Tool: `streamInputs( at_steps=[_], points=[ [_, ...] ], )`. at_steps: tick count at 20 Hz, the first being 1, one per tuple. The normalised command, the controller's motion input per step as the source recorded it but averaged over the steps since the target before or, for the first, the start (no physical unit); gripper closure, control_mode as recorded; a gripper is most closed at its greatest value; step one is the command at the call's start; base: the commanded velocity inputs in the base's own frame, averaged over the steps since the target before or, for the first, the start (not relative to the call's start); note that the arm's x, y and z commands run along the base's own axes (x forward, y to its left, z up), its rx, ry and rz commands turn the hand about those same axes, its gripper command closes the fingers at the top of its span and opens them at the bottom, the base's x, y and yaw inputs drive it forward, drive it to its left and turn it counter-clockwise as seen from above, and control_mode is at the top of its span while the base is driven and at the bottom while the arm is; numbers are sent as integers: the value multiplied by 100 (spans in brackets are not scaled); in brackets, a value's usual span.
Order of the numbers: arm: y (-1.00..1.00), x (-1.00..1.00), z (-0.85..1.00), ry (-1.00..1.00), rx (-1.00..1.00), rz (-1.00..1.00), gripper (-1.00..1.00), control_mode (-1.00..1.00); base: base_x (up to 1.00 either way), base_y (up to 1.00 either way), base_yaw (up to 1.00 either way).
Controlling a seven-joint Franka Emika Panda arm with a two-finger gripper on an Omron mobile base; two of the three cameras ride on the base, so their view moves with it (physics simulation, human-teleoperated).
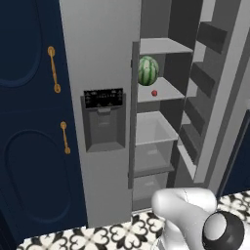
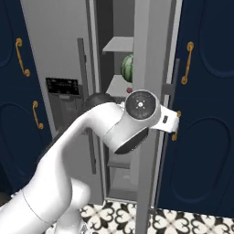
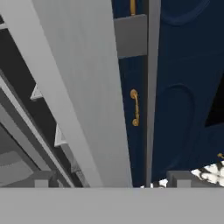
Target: Take the strawberry from the fridge and place it on top of the pancake, located on the dining counter.
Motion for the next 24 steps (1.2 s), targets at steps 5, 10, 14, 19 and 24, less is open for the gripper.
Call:
streamInputs(
  at_steps=[5, 10, 14, 19, 24],
  points=[
    [98, 9, 4, 31, -66, 2, -100, -100, 0, 0, 0],
    [99, 45, 3, 39, -84, 4, -100, -100, 0, 0, 0],
    [60, 55, 3, 14, -70, 5, -100, -100, 0, 0, 0],
    [0, 99, 14, 18, -37, 1, -100, -100, 0, 0, 0],
    [-15, 79, 20, 27, -9, 0, -100, -100, 0, 0, 0]
  ],
)
